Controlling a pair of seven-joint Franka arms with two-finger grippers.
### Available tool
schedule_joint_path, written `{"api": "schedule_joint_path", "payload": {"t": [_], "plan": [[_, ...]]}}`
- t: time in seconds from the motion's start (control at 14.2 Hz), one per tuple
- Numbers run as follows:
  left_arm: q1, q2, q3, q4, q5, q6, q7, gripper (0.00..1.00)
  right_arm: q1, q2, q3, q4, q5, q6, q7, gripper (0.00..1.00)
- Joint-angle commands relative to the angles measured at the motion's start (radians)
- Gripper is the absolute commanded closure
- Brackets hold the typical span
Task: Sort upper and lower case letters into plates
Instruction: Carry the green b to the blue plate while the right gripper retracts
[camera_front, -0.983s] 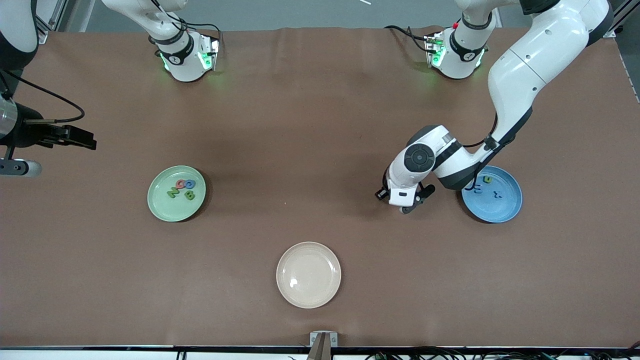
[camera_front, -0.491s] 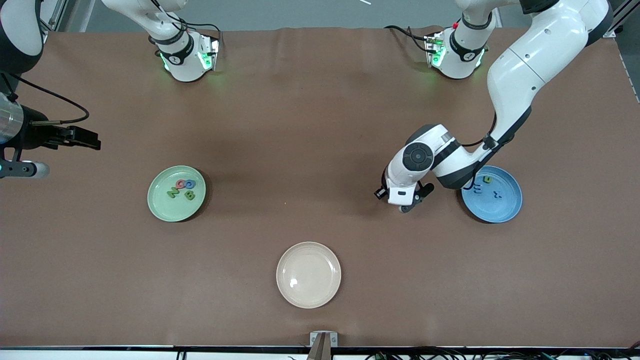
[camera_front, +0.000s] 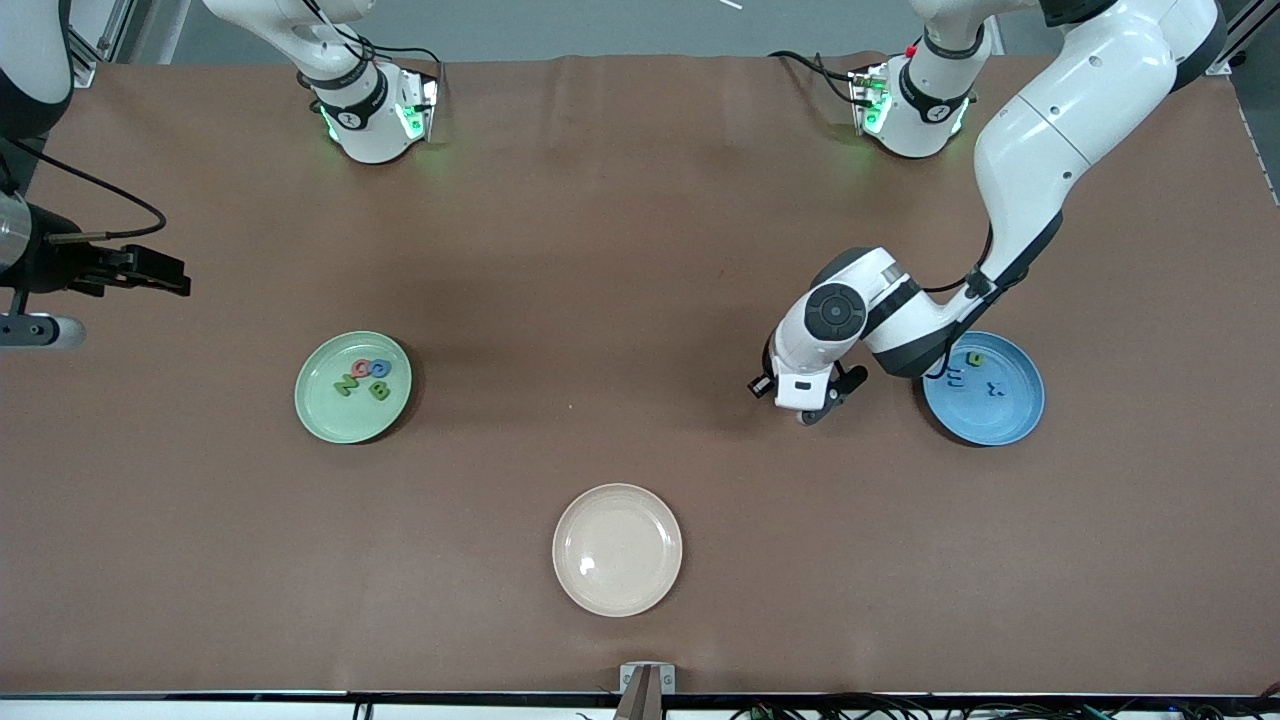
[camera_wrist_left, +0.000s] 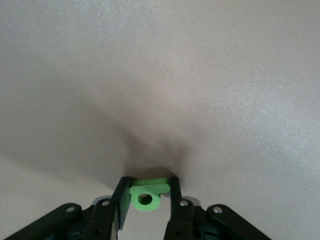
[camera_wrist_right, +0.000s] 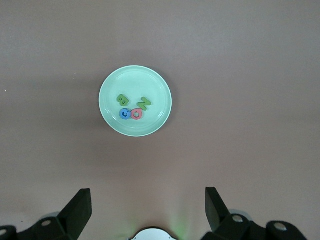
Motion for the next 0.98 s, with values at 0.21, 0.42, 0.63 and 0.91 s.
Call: {"api": "schedule_joint_path", "payload": {"t": [0.21,0.42,0.63,0.91], "plan": [[0.058,-0.175,-0.074,-0.023,0.001,-0.197,0.142,0.84,0.015,-0.145,-0.022,-0.140,0.010,0.050,-0.026,0.00],[0.302,-0.215,-0.291,-0.008,-0.012,-0.339,0.372,0.84,0.008,-0.153,-0.022,-0.143,0.000,0.056,-0.031,0.00],[0.672,-0.198,-0.524,-0.041,-0.012,-0.455,0.752,0.84,-0.008,-0.154,-0.016,-0.143,0.000,0.068,-0.045,0.00],[0.898,-0.194,-0.570,-0.103,0.007,-0.431,1.081,0.84,-0.023,-0.155,-0.010,-0.146,0.000,0.068,-0.045,0.00]]}}
